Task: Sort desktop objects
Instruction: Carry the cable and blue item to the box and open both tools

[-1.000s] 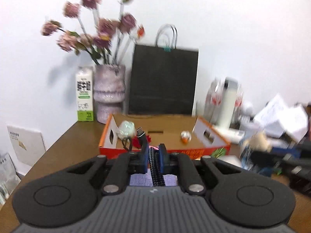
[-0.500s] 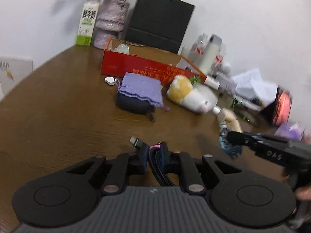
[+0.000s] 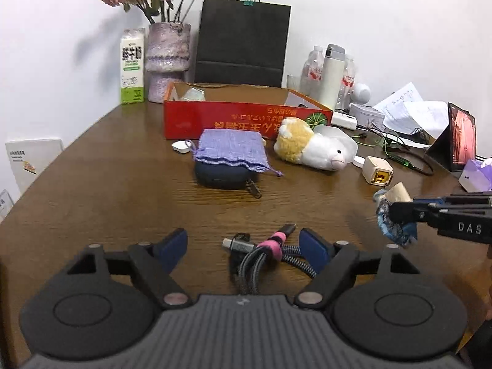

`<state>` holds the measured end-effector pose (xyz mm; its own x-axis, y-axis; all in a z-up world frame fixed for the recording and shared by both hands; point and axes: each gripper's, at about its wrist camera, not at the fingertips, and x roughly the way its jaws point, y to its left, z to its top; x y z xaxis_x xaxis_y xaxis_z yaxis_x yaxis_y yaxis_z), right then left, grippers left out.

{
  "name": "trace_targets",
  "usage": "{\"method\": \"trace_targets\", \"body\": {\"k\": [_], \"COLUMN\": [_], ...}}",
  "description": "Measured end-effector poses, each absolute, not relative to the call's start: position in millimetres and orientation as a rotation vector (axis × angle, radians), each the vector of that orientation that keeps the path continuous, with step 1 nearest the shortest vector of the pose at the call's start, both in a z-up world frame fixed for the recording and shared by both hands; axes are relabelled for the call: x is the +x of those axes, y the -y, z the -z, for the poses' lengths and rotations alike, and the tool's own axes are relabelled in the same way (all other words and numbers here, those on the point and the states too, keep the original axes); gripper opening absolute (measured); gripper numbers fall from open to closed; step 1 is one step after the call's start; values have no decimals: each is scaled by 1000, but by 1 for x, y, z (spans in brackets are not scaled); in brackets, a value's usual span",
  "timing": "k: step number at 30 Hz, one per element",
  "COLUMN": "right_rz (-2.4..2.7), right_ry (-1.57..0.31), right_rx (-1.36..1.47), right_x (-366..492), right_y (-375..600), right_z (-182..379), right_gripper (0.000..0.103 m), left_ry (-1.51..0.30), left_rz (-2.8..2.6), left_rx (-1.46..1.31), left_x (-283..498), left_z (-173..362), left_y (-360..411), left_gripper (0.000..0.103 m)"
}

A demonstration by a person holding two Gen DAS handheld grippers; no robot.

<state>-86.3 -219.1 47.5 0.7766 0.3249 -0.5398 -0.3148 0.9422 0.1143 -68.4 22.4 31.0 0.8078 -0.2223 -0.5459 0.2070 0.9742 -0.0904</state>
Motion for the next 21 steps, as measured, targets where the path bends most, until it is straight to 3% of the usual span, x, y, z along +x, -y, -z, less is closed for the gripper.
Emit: {"method": "trace_targets", "body": {"k": [6,11,21], "right_rz": [-358,-355,-343], "right_ry": [-604,-594,-616], "right_rx": [13,24,43], "right_x": [-81,-82,-79], "right_y": [212,214,219], "right_z": [-42,-44,-36], "right_gripper": [12,13,15], "left_ry": [-545,-602,-643], "left_rz": [301,414,424], "left_rx": [117,237,259], "left_x": [-56,-43,-51], "left_z": [-25,-22,-17], "left_y": [-5,8,2], "left_gripper": [81,72,65]}}
